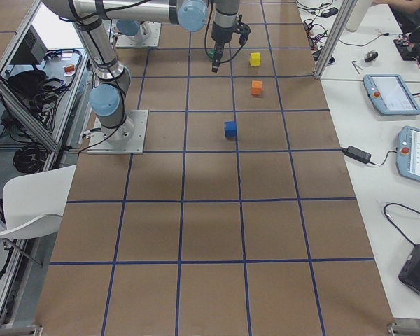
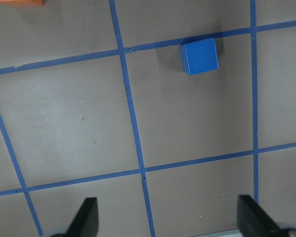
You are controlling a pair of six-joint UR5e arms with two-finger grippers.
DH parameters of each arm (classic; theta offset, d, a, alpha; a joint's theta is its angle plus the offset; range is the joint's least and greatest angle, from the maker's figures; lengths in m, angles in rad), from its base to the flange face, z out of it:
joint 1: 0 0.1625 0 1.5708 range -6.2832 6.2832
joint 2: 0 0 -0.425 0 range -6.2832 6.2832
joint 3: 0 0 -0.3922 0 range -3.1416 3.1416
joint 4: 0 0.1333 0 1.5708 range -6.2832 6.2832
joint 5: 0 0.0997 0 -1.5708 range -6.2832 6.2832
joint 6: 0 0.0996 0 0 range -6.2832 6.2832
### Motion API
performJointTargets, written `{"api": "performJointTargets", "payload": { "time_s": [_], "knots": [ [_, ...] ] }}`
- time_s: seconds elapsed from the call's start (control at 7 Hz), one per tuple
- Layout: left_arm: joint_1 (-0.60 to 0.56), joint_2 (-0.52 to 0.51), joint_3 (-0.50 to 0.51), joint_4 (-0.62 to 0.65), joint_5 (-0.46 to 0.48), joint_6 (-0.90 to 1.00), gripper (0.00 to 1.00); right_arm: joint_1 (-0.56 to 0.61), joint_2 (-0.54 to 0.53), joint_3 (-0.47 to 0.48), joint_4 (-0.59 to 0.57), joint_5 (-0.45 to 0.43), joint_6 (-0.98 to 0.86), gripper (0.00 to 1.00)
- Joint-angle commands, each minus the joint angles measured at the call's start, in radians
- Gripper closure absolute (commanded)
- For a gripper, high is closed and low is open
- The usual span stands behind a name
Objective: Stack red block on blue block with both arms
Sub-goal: 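Close the left gripper on the red cube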
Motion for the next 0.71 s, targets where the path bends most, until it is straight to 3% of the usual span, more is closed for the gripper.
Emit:
{"api": "performJointTargets", "payload": {
  "time_s": [0.0, 0.29, 0.57],
  "knots": [
    [0.097, -0.054, -0.179, 0.258, -0.044, 0.141, 0.00, -0.001, 0.002, 0.002, 0.006, -0.001, -0.002, 0.00],
    [0.185, -0.086, -0.293, 0.397, -0.044, 0.280, 0.00, 0.000, 0.000, 0.002, 0.003, 0.000, 0.000, 0.00],
    [0.204, -0.137, -0.324, 0.437, -0.015, 0.358, 0.00, 0.000, 0.000, 0.002, 0.000, -0.001, 0.000, 0.00]
  ]
}}
